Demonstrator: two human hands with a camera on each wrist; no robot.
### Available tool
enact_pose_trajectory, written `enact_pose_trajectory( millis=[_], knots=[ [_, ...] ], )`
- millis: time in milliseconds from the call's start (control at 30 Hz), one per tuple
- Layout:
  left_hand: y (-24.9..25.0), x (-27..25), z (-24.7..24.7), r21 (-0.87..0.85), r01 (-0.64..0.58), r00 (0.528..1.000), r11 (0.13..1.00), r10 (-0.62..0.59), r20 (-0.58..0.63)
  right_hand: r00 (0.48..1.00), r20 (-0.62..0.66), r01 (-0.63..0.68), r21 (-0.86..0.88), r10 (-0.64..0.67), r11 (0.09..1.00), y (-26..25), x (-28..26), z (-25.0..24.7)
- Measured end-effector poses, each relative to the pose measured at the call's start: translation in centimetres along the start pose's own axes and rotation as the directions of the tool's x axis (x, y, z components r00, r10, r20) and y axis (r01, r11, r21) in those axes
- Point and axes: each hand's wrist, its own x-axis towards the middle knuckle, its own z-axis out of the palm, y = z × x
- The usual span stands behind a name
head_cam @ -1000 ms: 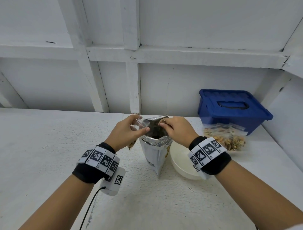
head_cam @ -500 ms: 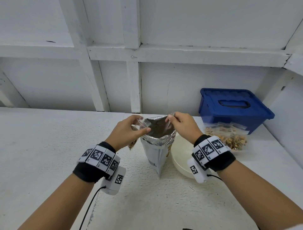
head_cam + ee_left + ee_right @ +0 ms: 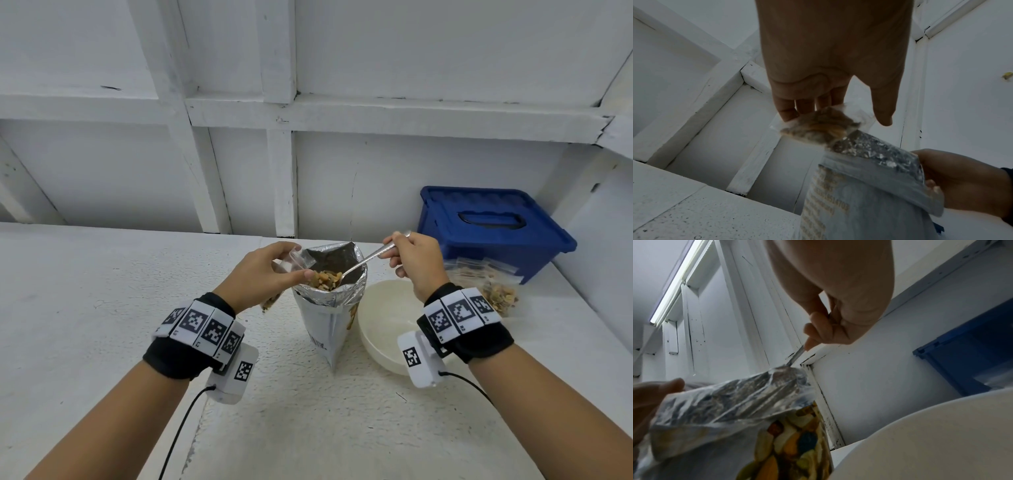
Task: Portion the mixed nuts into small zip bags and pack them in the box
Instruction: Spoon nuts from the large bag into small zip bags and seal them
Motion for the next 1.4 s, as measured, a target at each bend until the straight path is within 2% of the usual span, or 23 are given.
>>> enact_pose_trajectory(
  millis=[300, 533, 700, 933, 1167, 1267, 1333, 1400],
  knots=[
    [1.5, 0.2, -0.9, 0.241, -0.05, 0.997, 0.969, 0.035, 0.065, 0.991, -0.112, 0.076, 0.012, -0.074, 0.997, -1.0, 0.6, -1.6],
    [2.2, 1.1, -0.8, 0.386, -0.08, 0.991, 0.919, 0.031, 0.131, 0.987, -0.136, 0.094, 0.031, -0.089, 0.995, -1.8, 0.8, -2.0],
    [2.2, 1.2, -0.4, 0.387, -0.091, 0.989, 0.918, 0.038, 0.142, 0.988, -0.122, 0.096, 0.054, -0.089, 0.994, -2.1, 0.7, -2.0],
    [2.5, 1.3, 0.0, 0.296, -0.081, 0.993, 0.952, 0.052, 0.106, 0.993, -0.072, 0.101, 0.067, -0.096, 0.993, -2.4, 0.4, -1.2],
    [2.7, 1.2, 0.6, 0.229, -0.068, 0.996, 0.971, 0.054, 0.066, 0.985, -0.019, 0.172, 0.039, -0.172, 0.984, -3.6, 0.0, -0.1],
    [2.6, 1.1, 0.8, 0.184, -0.072, 0.997, 0.98, 0.07, 0.016, 0.954, 0.008, 0.301, -0.058, -0.301, 0.952, -4.9, -0.3, 0.5],
    [2.2, 1.0, 1.0, 0.117, -0.075, 0.996, 0.99, 0.08, -0.039, 0.903, 0.039, 0.429, -0.118, -0.428, 0.895, -6.0, -0.7, 1.0],
    [1.8, 0.9, 1.3, 0.022, -0.07, 0.991, 0.997, 0.072, -0.111, 0.831, 0.071, 0.556, -0.135, -0.552, 0.82, -7.2, -1.2, 1.4]
  ],
)
